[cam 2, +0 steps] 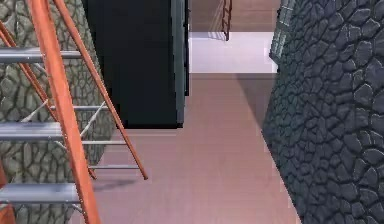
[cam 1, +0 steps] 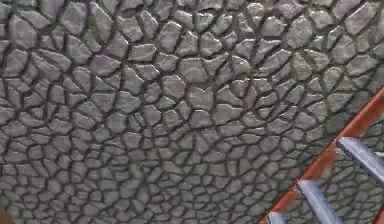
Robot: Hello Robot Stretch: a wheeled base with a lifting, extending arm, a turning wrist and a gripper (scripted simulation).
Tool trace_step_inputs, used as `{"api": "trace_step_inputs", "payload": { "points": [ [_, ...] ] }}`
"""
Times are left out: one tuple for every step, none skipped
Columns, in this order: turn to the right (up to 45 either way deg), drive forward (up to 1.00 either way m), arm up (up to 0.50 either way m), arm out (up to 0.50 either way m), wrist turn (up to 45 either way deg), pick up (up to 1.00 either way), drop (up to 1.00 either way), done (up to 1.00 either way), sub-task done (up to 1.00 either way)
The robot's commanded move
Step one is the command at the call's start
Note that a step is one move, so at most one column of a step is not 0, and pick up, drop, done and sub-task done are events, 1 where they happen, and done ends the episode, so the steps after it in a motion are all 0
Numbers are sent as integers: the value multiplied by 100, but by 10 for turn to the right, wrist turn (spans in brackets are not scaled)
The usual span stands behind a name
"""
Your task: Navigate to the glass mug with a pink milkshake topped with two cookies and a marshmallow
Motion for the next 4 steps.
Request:
{"api": "trace_step_inputs", "payload": {
  "points": [
    [450,0,0,0,0,0,0,0,0],
    [450,0,0,0,0,0,0,0,0],
    [240,0,0,0,0,0,0,0,0],
    [0,30,0,0,0,0,0,0,0]
  ]
}}
